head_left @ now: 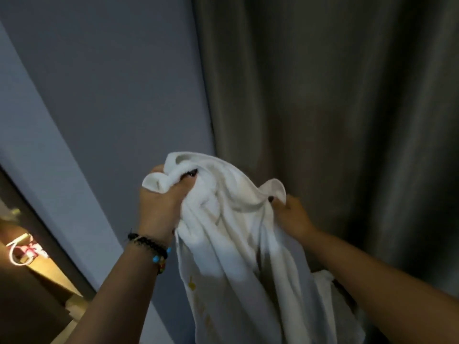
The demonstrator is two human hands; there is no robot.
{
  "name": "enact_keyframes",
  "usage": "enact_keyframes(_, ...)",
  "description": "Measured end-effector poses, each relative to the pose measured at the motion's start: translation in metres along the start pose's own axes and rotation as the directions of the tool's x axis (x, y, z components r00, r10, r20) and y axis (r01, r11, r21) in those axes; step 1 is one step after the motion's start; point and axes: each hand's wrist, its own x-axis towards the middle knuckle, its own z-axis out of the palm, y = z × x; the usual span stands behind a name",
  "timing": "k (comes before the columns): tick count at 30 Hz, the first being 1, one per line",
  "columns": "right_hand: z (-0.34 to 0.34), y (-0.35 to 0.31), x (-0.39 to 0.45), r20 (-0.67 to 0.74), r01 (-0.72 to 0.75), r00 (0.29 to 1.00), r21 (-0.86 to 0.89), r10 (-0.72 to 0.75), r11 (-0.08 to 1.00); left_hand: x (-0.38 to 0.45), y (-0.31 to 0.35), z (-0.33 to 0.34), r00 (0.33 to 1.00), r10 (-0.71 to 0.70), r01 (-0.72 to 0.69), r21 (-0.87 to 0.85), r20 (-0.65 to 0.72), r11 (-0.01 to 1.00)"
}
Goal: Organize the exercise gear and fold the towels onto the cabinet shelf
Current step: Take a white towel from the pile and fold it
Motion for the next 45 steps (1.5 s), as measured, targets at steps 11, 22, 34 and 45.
enact_keyframes(11, 0.000, -0.184, -0.002, 0.161, 0.523, 0.840, 0.016, -0.518, 0.852, -0.016, -0.025, 0.006, 0.912, -0.123, 0.038, 0.219, 0.391, 0.975)
enact_keyframes(22, 0.024, -0.137, -0.032, 0.098, 0.265, 0.955, 0.154, -0.281, 0.952, -0.008, 0.001, -0.005, 0.992, -0.123, 0.124, -0.136, 0.022, 0.983)
enact_keyframes(34, 0.051, -0.099, -0.072, 0.356, -0.015, 0.918, 0.468, -0.172, 0.884, -0.003, 0.041, -0.018, 0.967, -0.222, 0.255, -0.460, 0.125, 0.851)
enact_keyframes(45, 0.095, -0.147, -0.064, 0.364, 0.000, 0.892, 0.592, -0.267, 0.806, -0.025, 0.042, -0.067, 0.966, 0.017, -0.076, -0.218, -0.260, 0.973)
